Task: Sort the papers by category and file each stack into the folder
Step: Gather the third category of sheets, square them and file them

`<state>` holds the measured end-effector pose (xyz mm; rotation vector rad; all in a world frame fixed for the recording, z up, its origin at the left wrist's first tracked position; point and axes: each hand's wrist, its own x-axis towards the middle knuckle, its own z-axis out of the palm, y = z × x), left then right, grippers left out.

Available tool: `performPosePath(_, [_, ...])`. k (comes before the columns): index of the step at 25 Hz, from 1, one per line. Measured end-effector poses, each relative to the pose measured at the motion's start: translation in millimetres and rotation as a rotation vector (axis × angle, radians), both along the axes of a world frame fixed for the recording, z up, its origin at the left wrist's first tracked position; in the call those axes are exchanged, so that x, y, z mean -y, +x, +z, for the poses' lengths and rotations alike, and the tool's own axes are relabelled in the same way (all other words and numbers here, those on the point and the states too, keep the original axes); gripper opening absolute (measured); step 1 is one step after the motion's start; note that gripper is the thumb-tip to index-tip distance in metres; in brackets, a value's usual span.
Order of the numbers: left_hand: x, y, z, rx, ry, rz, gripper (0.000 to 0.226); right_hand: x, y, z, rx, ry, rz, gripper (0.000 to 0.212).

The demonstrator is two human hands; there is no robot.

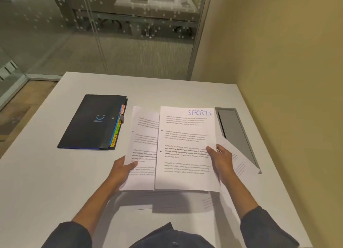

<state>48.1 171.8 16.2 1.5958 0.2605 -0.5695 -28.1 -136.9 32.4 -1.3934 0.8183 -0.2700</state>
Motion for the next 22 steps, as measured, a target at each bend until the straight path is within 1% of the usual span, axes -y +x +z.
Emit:
performPosePath(3, [31,-8,5,0.000,-0.088,-0.039,0.032,-5,6,1,0.011,0.029,0.049,0.010])
performPosePath(6, [55,-16,17,0.033,-0.171,-0.118,0.028,-1,13,0,0.031,0.090,0.103,0.017])
performPosePath(11, [77,-24,34,0.102,-0.131,-0.174,0.027,13,20,10,0.036,0.139,0.178,0.028])
performPosePath(14, [81,-25,41,0.064,-0.152,-0.187,0.024,18,22,11,0.063,0.164,0.185,0.034])
performPosePath(15, [81,-24,45,0.009,-0.232,-0.176,0.024,19,22,12,0.075,0.172,0.184,0.035])
performPosePath(17, [80,-17,52,-0.135,-0.464,-0.109,0.038,19,22,14,0.097,0.177,0.196,0.035])
performPosePath(18, [78,-11,55,-0.172,-0.529,-0.079,0.044,17,22,16,0.107,0.172,0.207,0.034])
performPosePath(19, [77,-3,57,-0.160,-0.534,-0.084,0.045,15,21,19,0.115,0.160,0.218,0.032])
performPosePath(20, [77,5,57,-0.113,-0.490,-0.119,0.040,14,20,21,0.119,0.141,0.232,0.030])
performPosePath(22, [80,16,55,0.022,-0.274,-0.210,0.031,11,19,24,0.109,0.108,0.258,0.026])
